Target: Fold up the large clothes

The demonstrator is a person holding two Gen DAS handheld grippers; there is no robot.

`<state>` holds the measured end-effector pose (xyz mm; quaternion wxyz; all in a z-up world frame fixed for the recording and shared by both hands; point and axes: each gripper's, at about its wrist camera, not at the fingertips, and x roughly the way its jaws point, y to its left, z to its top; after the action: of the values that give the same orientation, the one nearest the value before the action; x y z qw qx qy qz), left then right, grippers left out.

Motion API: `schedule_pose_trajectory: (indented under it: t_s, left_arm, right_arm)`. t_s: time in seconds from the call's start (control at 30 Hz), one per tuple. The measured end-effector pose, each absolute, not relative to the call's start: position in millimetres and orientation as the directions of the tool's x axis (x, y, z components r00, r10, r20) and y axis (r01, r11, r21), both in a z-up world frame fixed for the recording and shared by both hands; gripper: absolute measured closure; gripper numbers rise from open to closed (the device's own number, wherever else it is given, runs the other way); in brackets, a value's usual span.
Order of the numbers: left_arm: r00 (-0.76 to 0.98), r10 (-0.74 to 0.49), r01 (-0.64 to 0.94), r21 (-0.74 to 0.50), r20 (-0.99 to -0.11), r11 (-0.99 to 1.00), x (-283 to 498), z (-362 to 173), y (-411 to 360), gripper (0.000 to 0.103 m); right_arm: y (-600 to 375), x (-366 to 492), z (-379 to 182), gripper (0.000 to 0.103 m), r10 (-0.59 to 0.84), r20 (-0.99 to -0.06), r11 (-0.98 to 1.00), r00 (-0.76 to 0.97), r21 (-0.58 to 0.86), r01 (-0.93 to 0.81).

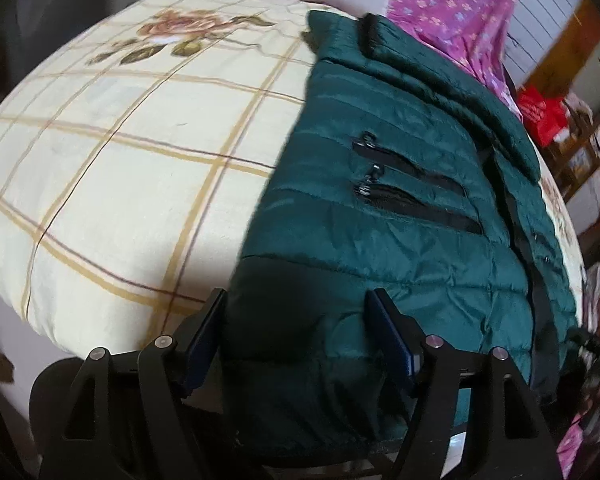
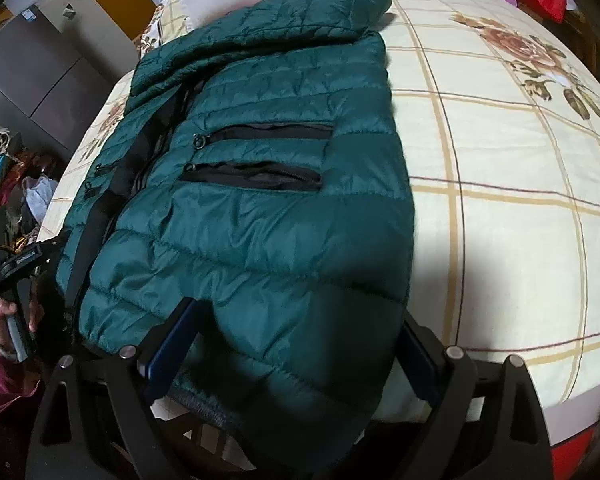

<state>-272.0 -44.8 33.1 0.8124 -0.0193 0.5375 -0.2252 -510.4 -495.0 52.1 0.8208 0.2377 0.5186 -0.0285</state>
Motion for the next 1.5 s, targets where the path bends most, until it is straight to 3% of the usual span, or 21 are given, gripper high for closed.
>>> schedule_pose_trajectory:
  t_s: [0.1,0.33,0.57,0.6,0.63,0.7,0.73,0.77,0.83,0.97,1.27,1.5]
  left_arm:
    - [0.347,-0.395,0.283,-0.307,-0.850,0.909,-267,36,-35,0.050]
    - [0.365,-0.340,0.336,-0.217,-0.867,0.916,-274,32,-52,0.048]
    - [0.356,-0.339,0.344,-0.215,-0.871,0.914,-280,32,-60,0.048]
    - [0.355,-0.344,0.348,-0.219,-0.869,0.912,-280,32,-62,0.052]
    - [0.350,-0.357,0.355,-0.230,-0.866,0.906,-280,33,-63,0.063]
    - [0.355,-0.360,0.357,-0.231,-0.862,0.905,-281,35,-64,0.079]
    - [0.368,-0.360,0.359,-0.226,-0.857,0.905,-282,38,-64,0.091]
    - [0.381,-0.365,0.362,-0.226,-0.850,0.904,-283,41,-63,0.094]
    - [0.405,-0.386,0.368,-0.239,-0.829,0.899,-283,51,-61,0.103]
    - [0.459,-0.423,0.379,-0.259,-0.781,0.888,-279,78,-61,0.103]
    - [0.536,-0.507,0.406,-0.320,-0.675,0.856,-248,134,-76,0.103]
    - [0.586,-0.523,0.397,-0.343,-0.619,0.851,-188,166,-115,0.103]
  right_arm:
    - [-497,-512,52,0.009,0.205,-0.859,0.883,0.470,0.369,0.290]
    - [-494,-511,51,0.005,0.225,-0.846,0.887,0.483,0.383,0.257]
    - [-497,-516,50,0.002,0.247,-0.806,0.865,0.538,0.433,0.252]
    - [-496,-516,50,0.002,0.246,-0.802,0.867,0.545,0.433,0.245]
    - [-495,-515,50,0.003,0.244,-0.800,0.873,0.548,0.427,0.236]
    - [-491,-513,51,0.022,0.207,-0.813,0.891,0.545,0.386,0.238]
    - [-490,-512,51,0.045,0.193,-0.820,0.896,0.539,0.371,0.244]
    - [-490,-512,51,0.055,0.204,-0.818,0.892,0.538,0.381,0.242]
    - [-491,-510,54,0.062,0.215,-0.812,0.891,0.543,0.391,0.231]
    - [-501,-513,77,0.078,0.254,-0.753,0.868,0.608,0.454,0.200]
    - [-537,-483,135,0.080,0.222,-0.618,0.838,0.754,0.516,0.176]
    - [-582,-423,160,0.080,0.130,-0.575,0.825,0.808,0.514,0.233]
